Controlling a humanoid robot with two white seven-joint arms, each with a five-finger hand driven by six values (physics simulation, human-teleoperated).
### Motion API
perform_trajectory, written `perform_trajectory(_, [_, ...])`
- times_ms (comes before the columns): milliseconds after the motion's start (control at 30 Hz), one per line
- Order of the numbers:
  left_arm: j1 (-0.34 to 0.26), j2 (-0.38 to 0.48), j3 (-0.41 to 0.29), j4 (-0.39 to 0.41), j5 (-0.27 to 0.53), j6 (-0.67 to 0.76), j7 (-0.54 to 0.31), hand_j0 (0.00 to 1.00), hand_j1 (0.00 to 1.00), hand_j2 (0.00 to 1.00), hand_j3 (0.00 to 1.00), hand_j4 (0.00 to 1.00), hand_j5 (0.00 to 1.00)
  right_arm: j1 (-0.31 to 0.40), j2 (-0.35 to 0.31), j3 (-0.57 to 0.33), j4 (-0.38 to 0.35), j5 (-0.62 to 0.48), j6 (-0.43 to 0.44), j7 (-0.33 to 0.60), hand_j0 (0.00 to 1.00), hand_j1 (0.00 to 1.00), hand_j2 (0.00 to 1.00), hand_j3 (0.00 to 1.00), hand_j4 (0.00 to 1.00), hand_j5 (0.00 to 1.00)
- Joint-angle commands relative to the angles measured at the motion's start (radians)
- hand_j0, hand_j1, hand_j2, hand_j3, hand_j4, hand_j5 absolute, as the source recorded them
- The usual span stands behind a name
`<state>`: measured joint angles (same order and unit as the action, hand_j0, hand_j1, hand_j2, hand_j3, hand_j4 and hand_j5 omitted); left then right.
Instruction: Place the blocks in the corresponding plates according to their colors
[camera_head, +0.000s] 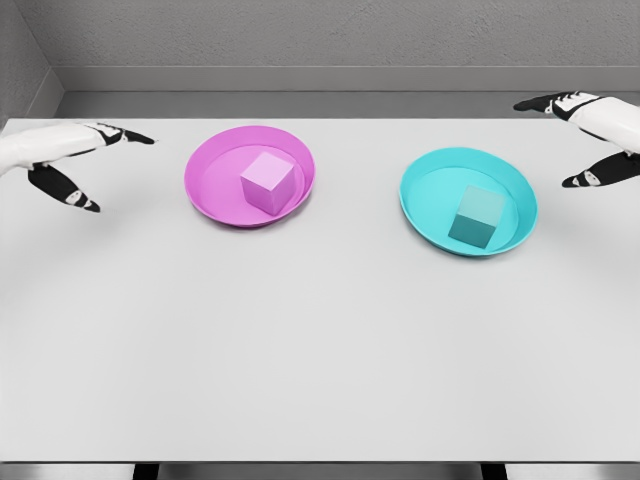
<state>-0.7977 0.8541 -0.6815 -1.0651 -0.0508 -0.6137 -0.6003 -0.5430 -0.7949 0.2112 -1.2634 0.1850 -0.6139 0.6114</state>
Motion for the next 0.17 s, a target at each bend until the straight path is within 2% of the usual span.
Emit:
perform_trajectory(0, [0.000,0.013,0.008,-0.004,0.017,0.003,0.001,1.00,1.00,1.00,1.00,1.00,1.00,0.000,-0.001,0.001,-0.001,-0.007,0.003,-0.001,1.00,1.00,1.00,1.00,1.00,1.00])
perform_trajectory(133, [0.002,0.011,0.008,-0.001,0.017,0.003,0.001,1.00,1.00,1.00,1.00,1.00,1.00,0.000,-0.001,0.002,-0.001,-0.007,0.003,-0.001,1.00,1.00,1.00,1.00,1.00,1.00])
